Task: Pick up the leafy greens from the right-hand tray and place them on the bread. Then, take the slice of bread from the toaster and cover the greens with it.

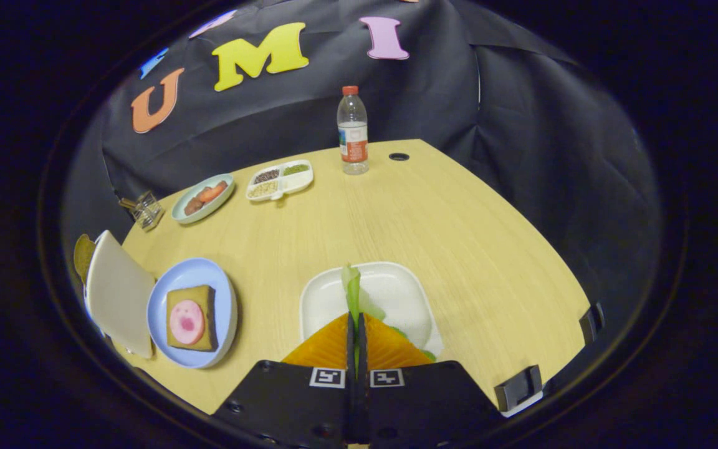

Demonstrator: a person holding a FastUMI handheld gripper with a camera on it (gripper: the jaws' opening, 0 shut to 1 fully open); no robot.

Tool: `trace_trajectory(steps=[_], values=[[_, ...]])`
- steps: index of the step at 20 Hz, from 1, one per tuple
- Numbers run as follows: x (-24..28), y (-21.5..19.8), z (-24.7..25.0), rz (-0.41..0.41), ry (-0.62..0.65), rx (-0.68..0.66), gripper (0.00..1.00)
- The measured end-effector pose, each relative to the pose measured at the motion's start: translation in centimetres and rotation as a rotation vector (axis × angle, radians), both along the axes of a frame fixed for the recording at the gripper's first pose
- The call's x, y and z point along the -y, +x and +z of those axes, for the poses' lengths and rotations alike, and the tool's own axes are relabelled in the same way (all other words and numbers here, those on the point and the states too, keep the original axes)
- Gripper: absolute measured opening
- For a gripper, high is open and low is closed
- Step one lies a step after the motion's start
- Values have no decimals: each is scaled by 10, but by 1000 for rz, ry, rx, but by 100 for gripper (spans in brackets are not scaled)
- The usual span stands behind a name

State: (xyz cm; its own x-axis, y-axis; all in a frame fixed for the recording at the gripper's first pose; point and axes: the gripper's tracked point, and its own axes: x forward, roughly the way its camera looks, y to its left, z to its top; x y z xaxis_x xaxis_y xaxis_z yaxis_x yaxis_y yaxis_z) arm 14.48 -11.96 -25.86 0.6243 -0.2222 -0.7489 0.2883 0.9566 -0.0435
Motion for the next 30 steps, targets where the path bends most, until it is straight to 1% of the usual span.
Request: trace_trajectory(steps=[5,9,13,17,19,22,25,27,29,30], values=[[-42,5,24,45,7,48,0],[-97,13,32,104,11,71,0],[-157,25,26,179,27,94,0],[-211,36,4,229,71,83,0],[-227,43,-9,237,51,67,0],[-240,54,-30,228,15,46,0],[-244,56,-50,223,-2,4,0],[-243,59,-54,211,-7,4,0],[-243,59,-54,198,-1,17,11],[-243,59,-53,198,-9,26,22]])
